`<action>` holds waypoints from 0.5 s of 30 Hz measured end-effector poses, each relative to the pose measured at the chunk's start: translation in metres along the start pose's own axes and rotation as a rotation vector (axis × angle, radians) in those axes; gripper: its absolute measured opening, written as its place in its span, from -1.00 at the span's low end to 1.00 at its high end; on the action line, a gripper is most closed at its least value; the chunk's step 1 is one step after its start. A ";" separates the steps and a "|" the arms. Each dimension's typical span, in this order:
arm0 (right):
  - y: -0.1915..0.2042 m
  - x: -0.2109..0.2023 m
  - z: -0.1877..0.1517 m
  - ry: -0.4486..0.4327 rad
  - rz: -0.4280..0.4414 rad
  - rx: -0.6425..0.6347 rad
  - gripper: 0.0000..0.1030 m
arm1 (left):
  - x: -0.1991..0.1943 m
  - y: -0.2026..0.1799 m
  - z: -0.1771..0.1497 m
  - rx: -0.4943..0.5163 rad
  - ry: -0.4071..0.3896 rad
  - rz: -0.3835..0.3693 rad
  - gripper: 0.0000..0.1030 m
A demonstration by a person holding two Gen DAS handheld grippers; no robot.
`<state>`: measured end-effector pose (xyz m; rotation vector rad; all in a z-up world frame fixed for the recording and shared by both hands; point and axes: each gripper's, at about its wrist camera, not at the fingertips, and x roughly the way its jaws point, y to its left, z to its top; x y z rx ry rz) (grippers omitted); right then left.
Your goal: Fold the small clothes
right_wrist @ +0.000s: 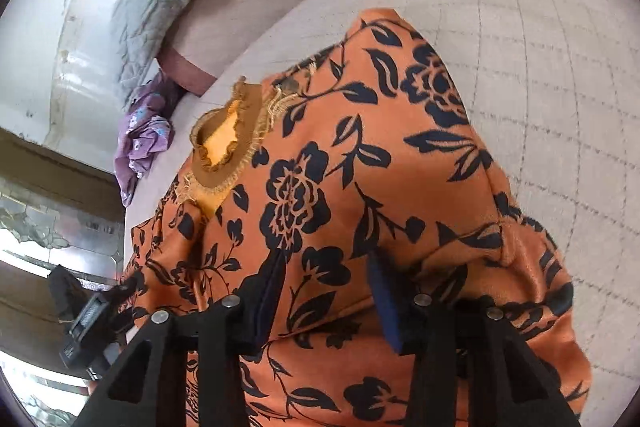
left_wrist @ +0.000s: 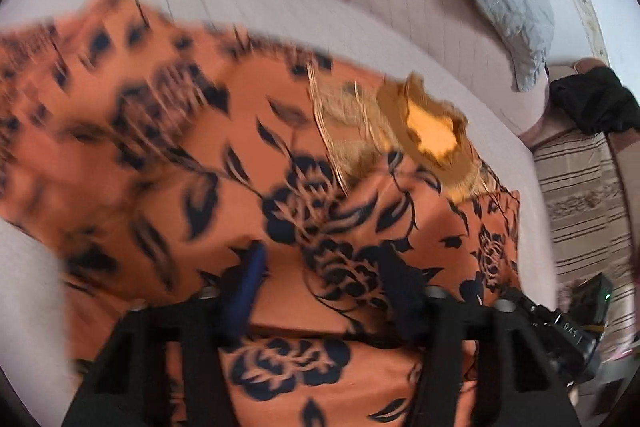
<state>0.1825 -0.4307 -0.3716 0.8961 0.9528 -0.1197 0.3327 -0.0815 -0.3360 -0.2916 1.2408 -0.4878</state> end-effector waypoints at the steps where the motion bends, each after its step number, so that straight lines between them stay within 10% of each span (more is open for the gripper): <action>1: -0.001 -0.001 0.000 0.002 0.006 0.008 -0.11 | 0.000 -0.001 -0.001 -0.006 -0.020 0.002 0.01; 11: 0.000 -0.011 0.003 -0.053 0.035 -0.015 -0.13 | 0.004 0.000 0.007 -0.042 -0.085 -0.146 0.10; 15: 0.002 0.008 -0.001 -0.024 -0.019 -0.025 -0.16 | 0.009 -0.007 0.006 0.001 -0.089 -0.114 -0.66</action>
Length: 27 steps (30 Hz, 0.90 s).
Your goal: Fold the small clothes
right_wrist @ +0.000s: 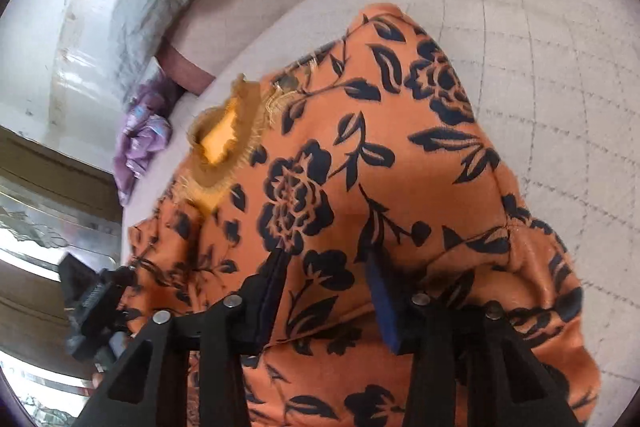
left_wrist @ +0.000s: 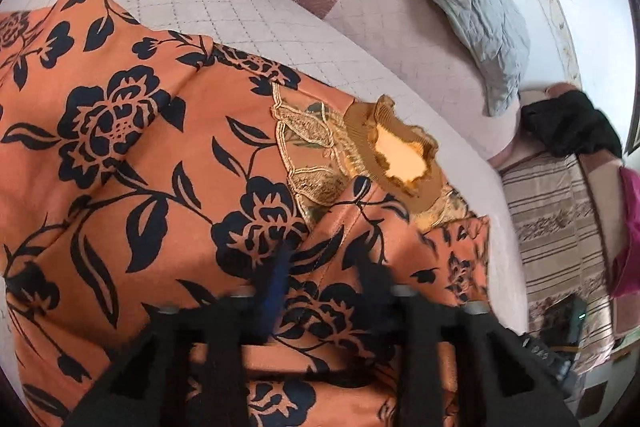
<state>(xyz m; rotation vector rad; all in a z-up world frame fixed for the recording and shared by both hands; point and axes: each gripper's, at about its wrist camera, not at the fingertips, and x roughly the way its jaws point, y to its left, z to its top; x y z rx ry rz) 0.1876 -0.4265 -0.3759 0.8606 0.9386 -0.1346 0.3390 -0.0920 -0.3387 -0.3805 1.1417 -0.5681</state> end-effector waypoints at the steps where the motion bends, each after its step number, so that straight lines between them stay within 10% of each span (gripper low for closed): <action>1: 0.003 -0.001 0.000 0.003 -0.010 -0.008 -0.16 | 0.001 0.000 0.000 0.009 0.006 0.028 -0.69; 6: 0.004 0.001 -0.002 -0.001 -0.014 -0.011 -0.16 | -0.010 -0.006 -0.004 0.064 -0.012 0.096 -0.64; 11: 0.011 0.005 -0.005 -0.014 -0.032 -0.026 -0.15 | -0.008 -0.006 -0.009 0.018 0.047 0.034 0.23; 27: 0.011 0.005 -0.005 -0.022 -0.046 -0.058 -0.11 | -0.004 -0.002 -0.024 -0.227 0.176 -0.139 0.41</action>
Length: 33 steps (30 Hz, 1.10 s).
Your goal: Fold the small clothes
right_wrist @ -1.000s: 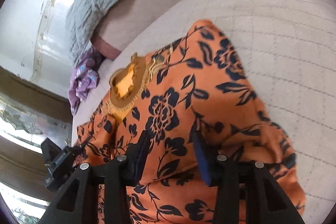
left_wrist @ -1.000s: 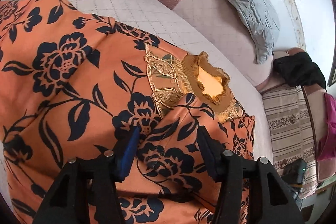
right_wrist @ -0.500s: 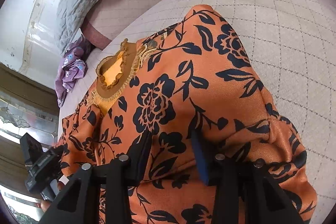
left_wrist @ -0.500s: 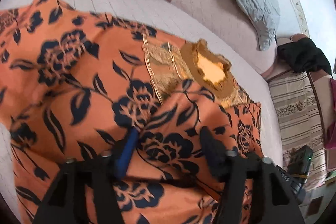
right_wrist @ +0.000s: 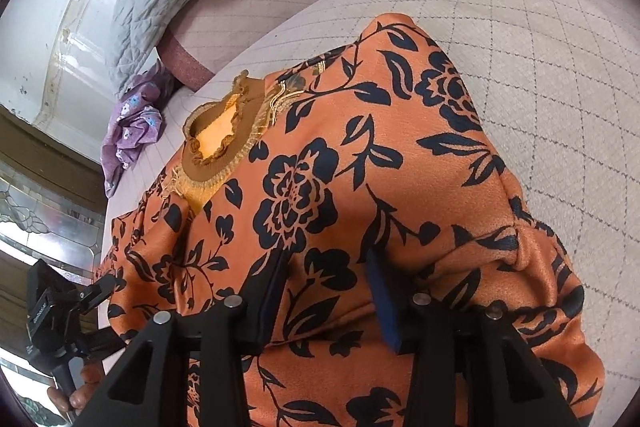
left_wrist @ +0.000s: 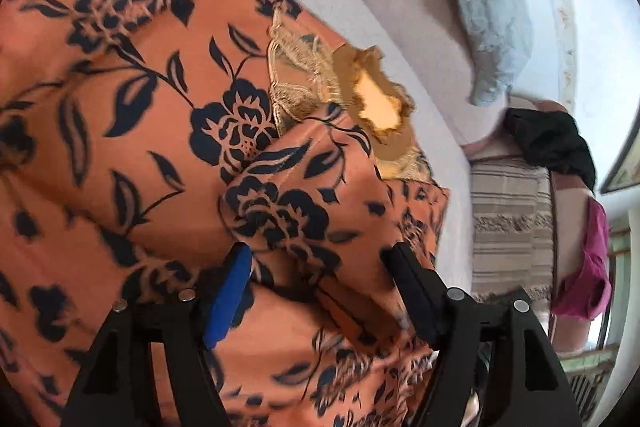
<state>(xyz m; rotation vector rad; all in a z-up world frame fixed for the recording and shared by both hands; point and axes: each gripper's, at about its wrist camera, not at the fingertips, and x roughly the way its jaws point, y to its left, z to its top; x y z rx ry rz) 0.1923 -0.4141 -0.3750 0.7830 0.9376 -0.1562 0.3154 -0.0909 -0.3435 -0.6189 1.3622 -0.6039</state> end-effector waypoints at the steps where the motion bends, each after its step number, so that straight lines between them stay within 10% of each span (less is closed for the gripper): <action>1: 0.000 0.000 0.000 0.001 0.001 -0.001 -0.11 | 0.006 0.001 0.003 -0.025 -0.008 -0.007 0.41; 5: 0.001 0.001 0.000 0.002 -0.006 -0.010 -0.11 | 0.012 0.001 0.016 -0.088 -0.077 -0.025 0.12; 7: 0.002 0.001 0.000 0.002 -0.013 -0.016 -0.11 | 0.011 -0.001 0.020 -0.076 -0.093 0.015 -0.78; 10: 0.004 0.002 0.000 0.003 -0.023 -0.030 -0.11 | -0.014 -0.007 0.020 -0.019 -0.200 0.026 -0.84; 14: 0.003 0.002 0.000 0.002 -0.019 -0.027 -0.11 | -0.068 -0.021 0.014 0.138 -0.409 0.111 -0.85; 21: 0.009 0.002 -0.004 -0.013 -0.049 -0.070 -0.11 | -0.104 0.032 0.018 0.133 -0.368 0.381 -0.67; 26: 0.013 0.002 -0.007 -0.028 -0.075 -0.101 -0.09 | -0.161 0.095 0.018 -0.029 -0.503 0.436 -0.62; 33: 0.025 0.004 -0.014 -0.048 -0.110 -0.172 0.09 | -0.204 0.177 0.040 -0.349 -0.602 0.380 0.00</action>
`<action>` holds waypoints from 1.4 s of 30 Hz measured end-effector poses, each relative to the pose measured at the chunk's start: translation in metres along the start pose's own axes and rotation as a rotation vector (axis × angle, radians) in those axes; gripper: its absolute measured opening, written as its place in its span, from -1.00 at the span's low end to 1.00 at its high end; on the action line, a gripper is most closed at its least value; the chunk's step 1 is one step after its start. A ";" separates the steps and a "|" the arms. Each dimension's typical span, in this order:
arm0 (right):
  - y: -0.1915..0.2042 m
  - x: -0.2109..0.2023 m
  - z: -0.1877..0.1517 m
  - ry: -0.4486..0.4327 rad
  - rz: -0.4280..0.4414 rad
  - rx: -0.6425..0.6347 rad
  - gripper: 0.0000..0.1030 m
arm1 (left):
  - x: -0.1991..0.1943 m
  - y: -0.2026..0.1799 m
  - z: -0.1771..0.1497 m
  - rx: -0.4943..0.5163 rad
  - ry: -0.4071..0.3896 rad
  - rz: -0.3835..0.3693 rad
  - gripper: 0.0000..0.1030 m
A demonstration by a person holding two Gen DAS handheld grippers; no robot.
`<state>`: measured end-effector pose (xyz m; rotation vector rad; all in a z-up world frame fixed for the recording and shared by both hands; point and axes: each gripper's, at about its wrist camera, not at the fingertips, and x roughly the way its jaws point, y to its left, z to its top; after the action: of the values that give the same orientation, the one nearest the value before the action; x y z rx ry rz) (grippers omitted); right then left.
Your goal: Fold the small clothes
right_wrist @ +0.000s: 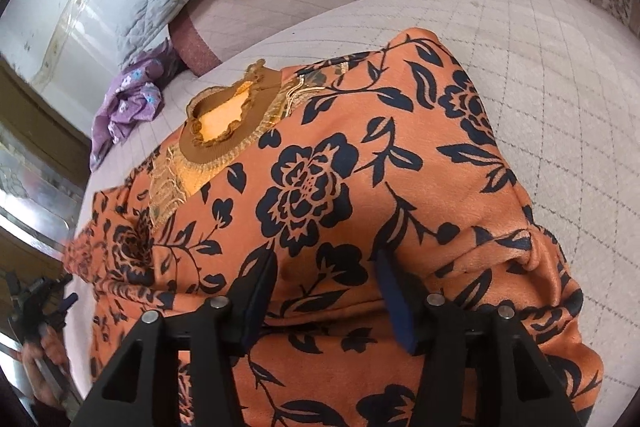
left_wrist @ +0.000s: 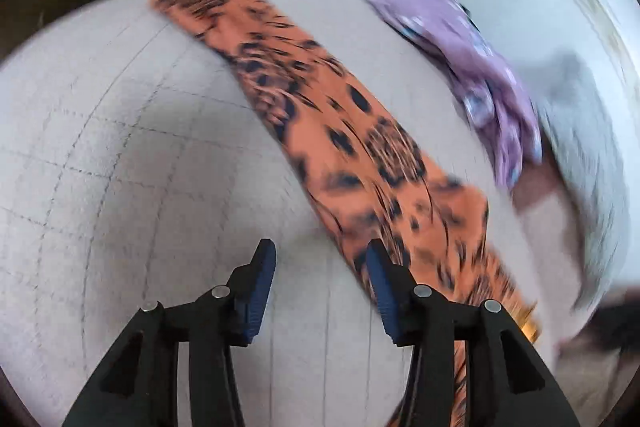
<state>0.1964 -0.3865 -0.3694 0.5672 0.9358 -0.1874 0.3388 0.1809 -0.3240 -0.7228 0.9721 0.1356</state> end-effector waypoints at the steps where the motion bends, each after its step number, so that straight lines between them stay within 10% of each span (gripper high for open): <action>1: 0.002 0.000 -0.001 -0.003 -0.012 -0.015 0.09 | 0.003 0.006 0.007 -0.040 0.000 -0.013 0.15; 11: 0.009 0.002 -0.003 -0.011 -0.038 -0.048 0.18 | 0.029 0.029 0.065 -0.262 -0.127 -0.151 0.26; 12: 0.009 0.002 -0.003 -0.011 -0.038 -0.046 0.18 | 0.032 0.024 0.070 -0.255 -0.136 -0.140 0.14; 14: 0.009 0.002 -0.002 -0.011 -0.037 -0.044 0.20 | 0.042 0.014 0.075 -0.187 -0.107 -0.109 -0.74; 16: 0.010 0.002 -0.003 -0.012 -0.041 -0.043 0.20 | 0.041 -0.003 0.070 -0.109 -0.098 -0.057 -0.92; 22: 0.005 0.000 0.003 0.000 -0.014 -0.007 0.14 | -0.015 -0.122 0.023 0.327 -0.183 -0.110 -0.92; 29: -0.015 -0.019 0.010 -0.028 0.025 0.091 0.15 | -0.067 -0.270 -0.155 0.956 -0.042 -0.303 -0.92; 32: -0.024 -0.031 0.015 -0.064 0.020 0.117 0.15 | -0.061 -0.291 -0.253 1.270 0.111 -0.281 -0.61; 35: -0.038 -0.044 0.019 -0.097 0.023 0.157 0.16 | -0.063 -0.282 -0.294 1.417 0.090 -0.257 -0.30; 42: -0.031 -0.051 0.021 -0.120 0.039 0.125 0.16 | -0.074 -0.231 -0.190 1.036 0.039 -0.172 0.09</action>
<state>0.1689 -0.4280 -0.3302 0.6813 0.7999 -0.2433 0.2585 -0.0970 -0.2175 0.1529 0.8640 -0.5097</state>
